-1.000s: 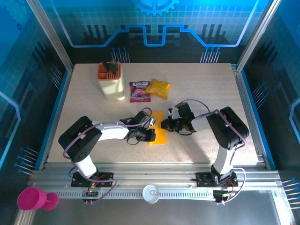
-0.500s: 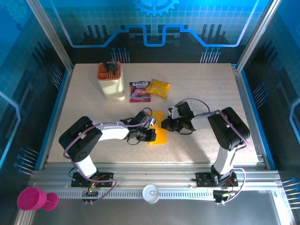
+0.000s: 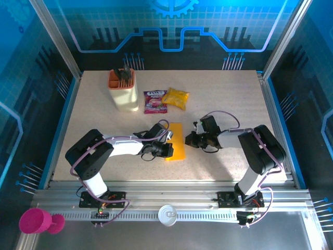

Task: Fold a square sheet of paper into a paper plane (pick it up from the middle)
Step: First fold the square sheet of paper in half at the center of the table.

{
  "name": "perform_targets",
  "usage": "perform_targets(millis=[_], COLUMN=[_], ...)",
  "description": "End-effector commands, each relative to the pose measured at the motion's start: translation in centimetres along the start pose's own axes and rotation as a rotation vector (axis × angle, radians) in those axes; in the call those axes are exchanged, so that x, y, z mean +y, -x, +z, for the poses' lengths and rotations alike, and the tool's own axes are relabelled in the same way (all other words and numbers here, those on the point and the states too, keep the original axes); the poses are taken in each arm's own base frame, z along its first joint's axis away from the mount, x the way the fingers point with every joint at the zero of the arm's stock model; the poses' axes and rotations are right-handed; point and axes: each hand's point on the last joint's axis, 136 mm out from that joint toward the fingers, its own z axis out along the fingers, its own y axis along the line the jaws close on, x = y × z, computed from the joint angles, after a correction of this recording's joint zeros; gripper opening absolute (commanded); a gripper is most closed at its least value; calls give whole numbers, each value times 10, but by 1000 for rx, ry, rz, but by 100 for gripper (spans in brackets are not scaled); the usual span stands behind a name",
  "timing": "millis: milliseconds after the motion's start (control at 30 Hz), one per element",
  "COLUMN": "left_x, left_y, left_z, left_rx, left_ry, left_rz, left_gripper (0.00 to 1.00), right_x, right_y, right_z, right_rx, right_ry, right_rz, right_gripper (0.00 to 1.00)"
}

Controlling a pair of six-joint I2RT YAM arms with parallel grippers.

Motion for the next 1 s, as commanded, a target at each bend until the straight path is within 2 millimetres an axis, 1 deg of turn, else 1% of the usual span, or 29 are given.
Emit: perform_targets(millis=[0, 267, 433, 667, 767, 867, 967], left_x=[-1, -6, -9, -14, -17, -17, -17], left_y=[0, 11, 16, 25, 29, 29, 29], left_z=[0, -3, -6, -14, -16, -15, -14], left_rx=[4, -39, -60, -94, -102, -98, -94], left_ry=[14, 5, -2, -11, -19, -21, -22], left_rz=[-5, -30, -36, -46, -46, -48, -49], left_gripper=[6, 6, 5, 5, 5, 5, 5], right_x=[-9, 1, 9, 12, 19, 30, 42], right_y=[-11, -18, -17, -14, -10, -6, -6], right_z=[-6, -5, -6, -6, -6, -7, -4], right_rx=[12, 27, 24, 25, 20, 15, 29], right_ry=[-33, -21, -9, -10, 9, 29, 35], right_rz=[31, 10, -16, -22, -38, -68, -111], right_gripper=[0, 0, 0, 0, 0, 0, 0])
